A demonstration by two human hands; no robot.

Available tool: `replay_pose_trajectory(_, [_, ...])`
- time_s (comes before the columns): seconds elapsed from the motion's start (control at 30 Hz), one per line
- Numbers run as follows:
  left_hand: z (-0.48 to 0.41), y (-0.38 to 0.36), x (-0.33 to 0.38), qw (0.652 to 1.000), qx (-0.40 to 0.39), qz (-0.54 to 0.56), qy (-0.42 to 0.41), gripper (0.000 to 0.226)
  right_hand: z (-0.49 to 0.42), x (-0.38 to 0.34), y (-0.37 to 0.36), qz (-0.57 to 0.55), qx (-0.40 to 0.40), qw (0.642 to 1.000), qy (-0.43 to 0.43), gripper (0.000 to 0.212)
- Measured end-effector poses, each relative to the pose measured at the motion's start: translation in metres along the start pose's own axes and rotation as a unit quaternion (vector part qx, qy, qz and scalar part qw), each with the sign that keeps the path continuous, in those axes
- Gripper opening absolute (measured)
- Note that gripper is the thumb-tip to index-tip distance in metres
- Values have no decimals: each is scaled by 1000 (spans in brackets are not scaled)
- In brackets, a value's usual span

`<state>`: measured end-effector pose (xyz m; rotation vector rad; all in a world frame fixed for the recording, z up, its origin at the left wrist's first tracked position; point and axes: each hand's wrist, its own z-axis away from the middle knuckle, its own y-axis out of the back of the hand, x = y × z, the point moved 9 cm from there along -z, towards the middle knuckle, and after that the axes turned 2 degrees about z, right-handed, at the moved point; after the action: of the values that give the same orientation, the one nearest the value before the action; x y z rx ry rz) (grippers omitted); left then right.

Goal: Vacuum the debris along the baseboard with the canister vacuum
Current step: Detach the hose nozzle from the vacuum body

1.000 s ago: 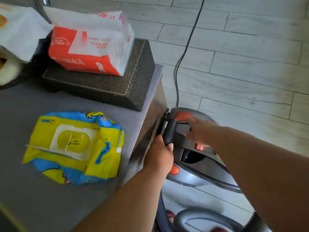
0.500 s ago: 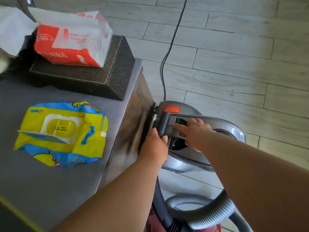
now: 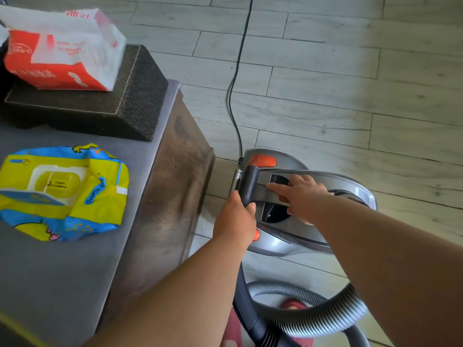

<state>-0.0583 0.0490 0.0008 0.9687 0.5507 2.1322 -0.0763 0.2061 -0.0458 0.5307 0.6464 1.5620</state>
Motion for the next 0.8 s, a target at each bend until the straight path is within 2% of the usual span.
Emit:
replay_pose_trajectory(0.37, [1,-7,9,1000,11,-11,-14,20,10,10,-2,-28,20,999,-1,86])
replay_pose_trajectory(0.5, [5,1,15,1000,2,15,-8,22,47,11,9,-128,66,990,6,69])
replay_pose_trajectory(0.6, [24,8,37,998,-17,56,-13,22,93,5,16,-224,62,972,26,61])
replay_pose_trajectory(0.7, [48,12,75,995,-46,83,-41,27,142,2,14,-281,31,959,29,62])
replay_pose_trajectory(0.8, [75,11,117,993,-58,72,-80,29,192,8,10,-379,24,925,13,74])
